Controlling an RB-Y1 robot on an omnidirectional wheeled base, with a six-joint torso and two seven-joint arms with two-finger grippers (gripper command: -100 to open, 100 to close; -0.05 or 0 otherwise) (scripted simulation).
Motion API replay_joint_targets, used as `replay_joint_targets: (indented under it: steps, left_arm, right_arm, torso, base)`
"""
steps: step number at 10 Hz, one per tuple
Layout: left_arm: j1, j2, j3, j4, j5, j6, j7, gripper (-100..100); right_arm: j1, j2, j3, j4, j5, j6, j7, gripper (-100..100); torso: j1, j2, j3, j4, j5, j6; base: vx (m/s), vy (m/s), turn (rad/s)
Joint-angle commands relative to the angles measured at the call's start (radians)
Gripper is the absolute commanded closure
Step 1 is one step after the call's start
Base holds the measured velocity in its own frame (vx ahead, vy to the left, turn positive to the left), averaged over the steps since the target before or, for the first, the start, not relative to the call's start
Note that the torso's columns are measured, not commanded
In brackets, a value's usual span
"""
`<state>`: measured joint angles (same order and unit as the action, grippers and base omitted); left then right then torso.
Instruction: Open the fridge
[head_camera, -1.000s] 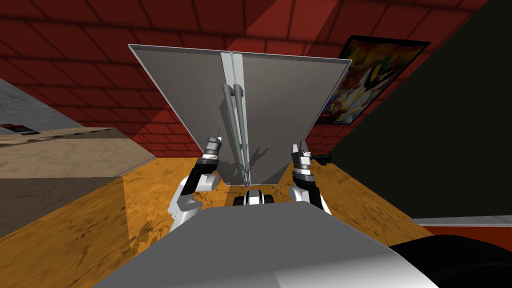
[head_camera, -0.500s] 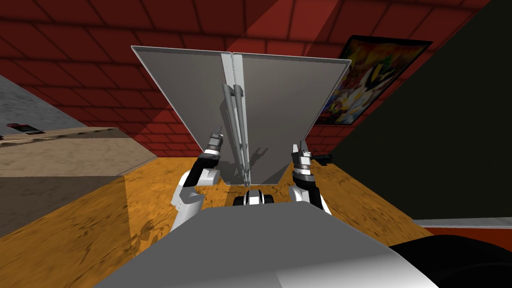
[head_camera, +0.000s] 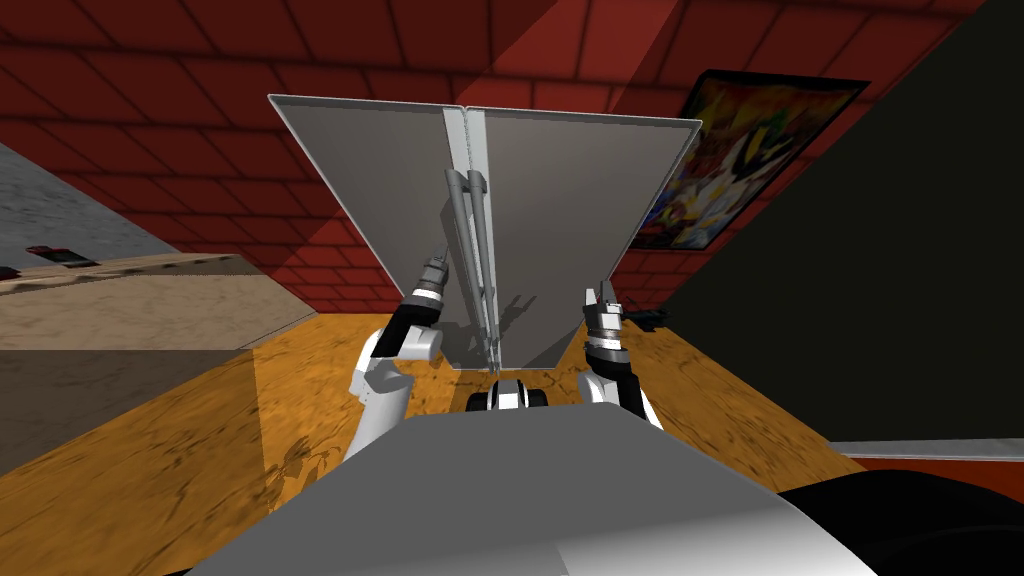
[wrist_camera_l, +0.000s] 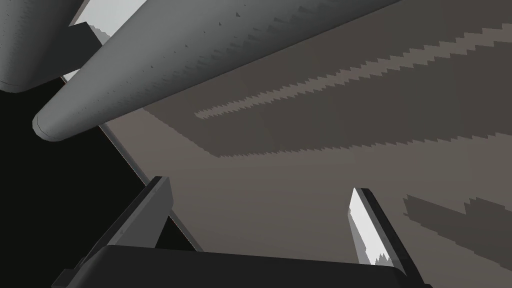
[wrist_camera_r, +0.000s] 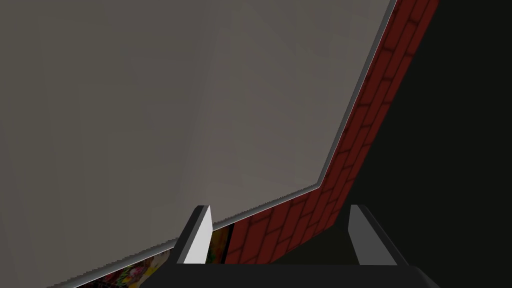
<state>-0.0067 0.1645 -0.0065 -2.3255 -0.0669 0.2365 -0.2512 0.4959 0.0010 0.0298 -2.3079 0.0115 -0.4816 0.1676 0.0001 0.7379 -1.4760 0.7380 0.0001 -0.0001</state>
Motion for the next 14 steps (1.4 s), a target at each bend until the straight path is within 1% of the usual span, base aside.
replay_joint_targets:
  steps: [1,2,3,4,5,6,7,8,9,10,11,12,13,14]
  left_arm:
    - [-0.055,0.004,0.002,-0.001,-0.011,0.077,-0.008,-100]
    - [-0.098,0.006,0.003,0.0,-0.023,0.106,-0.017,-100]
    - [-0.109,0.006,0.003,0.0,-0.023,0.135,-0.017,-100]
    - [-0.109,0.006,0.003,0.0,-0.023,0.149,-0.017,-100]
    - [-0.157,0.008,0.005,0.002,-0.035,0.184,-0.026,-100]
    - [-0.164,0.008,0.005,0.002,-0.035,0.21,-0.026,-100]
    - [-0.164,0.008,0.005,0.002,-0.035,0.22,-0.026,-100]
    - [-0.209,0.01,0.006,0.005,-0.048,0.258,-0.035,-100]
    - [-0.22,0.01,0.006,0.005,-0.048,0.285,-0.035,-100]
    - [-0.22,0.01,0.006,0.005,-0.048,0.291,-0.035,-100]
    - [-0.263,0.011,0.007,0.008,-0.06,0.332,-0.045,-100]
    - [-0.277,0.011,0.007,0.008,-0.06,0.355,-0.045,-100]
    - [-0.277,0.011,0.007,0.008,-0.06,0.364,-0.045,-100]
    - [-0.324,0.01,0.008,0.014,-0.073,0.403,-0.054,-100]
  right_arm:
    - [0.0,0.0,0.0,0.0,0.0,0.0,0.0,0]
    - [0.0,0.0,0.0,0.0,0.0,0.0,0.0,0]
    - [0.0,0.0,0.0,0.0,0.0,0.0,0.0,0]
    - [0.0,0.0,0.0,0.0,0.0,0.0,0.0,0]
    - [0.0,0.0,0.0,0.0,0.0,0.0,0.0,0]
    - [0.0,0.0,0.0,0.0,0.0,0.0,0.0,0]
    - [0.0,0.0,0.0,0.0,0.0,0.0,0.0,0]
    - [0.0,0.0,0.0,0.0,0.0,0.0,0.0,0]
    - [0.0,0.0,0.0,0.0,0.0,0.0,0.0,0]
    - [0.0,0.0,0.0,0.0,0.0,0.0,0.0,0]
    - [0.0,0.0,0.0,0.0,0.0,0.0,0.0,0]
    - [0.0,0.0,0.0,0.0,0.0,0.0,0.0,0]
    - [0.0,0.0,0.0,0.0,0.0,0.0,0.0,0]
    - [0.0,0.0,0.0,0.0,0.0,0.0,0.0,0]
  torso:
    - [0.0,0.0,0.0,0.0,0.0,0.0]
    - [0.0,0.0,0.0,0.0,0.0,0.0]
    - [0.0,0.0,0.0,0.0,0.0,0.0]
    - [0.0,0.0,0.0,0.0,0.0,0.0]
    - [0.0,0.0,0.0,0.0,0.0,0.0]
    - [0.0,0.0,0.0,0.0,0.0,0.0]
    - [0.0,0.0,0.0,0.0,0.0,0.0]
    - [0.0,0.0,0.0,0.0,0.0,0.0]
    - [0.0,0.0,0.0,0.0,0.0,0.0]
    - [0.0,0.0,0.0,0.0,0.0,0.0]
    - [0.0,0.0,0.0,0.0,0.0,0.0]
    - [0.0,0.0,0.0,0.0,0.0,0.0]
    - [0.0,0.0,0.0,0.0,0.0,0.0]
    - [0.0,0.0,0.0,0.0,0.0,0.0]
  base:
    - [-0.007,-0.006,0.011]
    - [-0.009,-0.007,0.019]
    - [-0.008,-0.007,0.012]
    - [0.0,0.0,0.0]
    - [-0.007,-0.008,0.026]
    - [-0.007,-0.009,0.01]
    - [0.0,0.0,0.0]
    - [-0.009,-0.006,0.021]
    - [-0.008,-0.006,0.011]
    - [0.0,0.0,0.0]
    - [-0.008,-0.006,0.026]
    - [-0.008,-0.008,0.011]
    - [0.0,0.0,0.0]
    - [-0.008,-0.008,0.021]
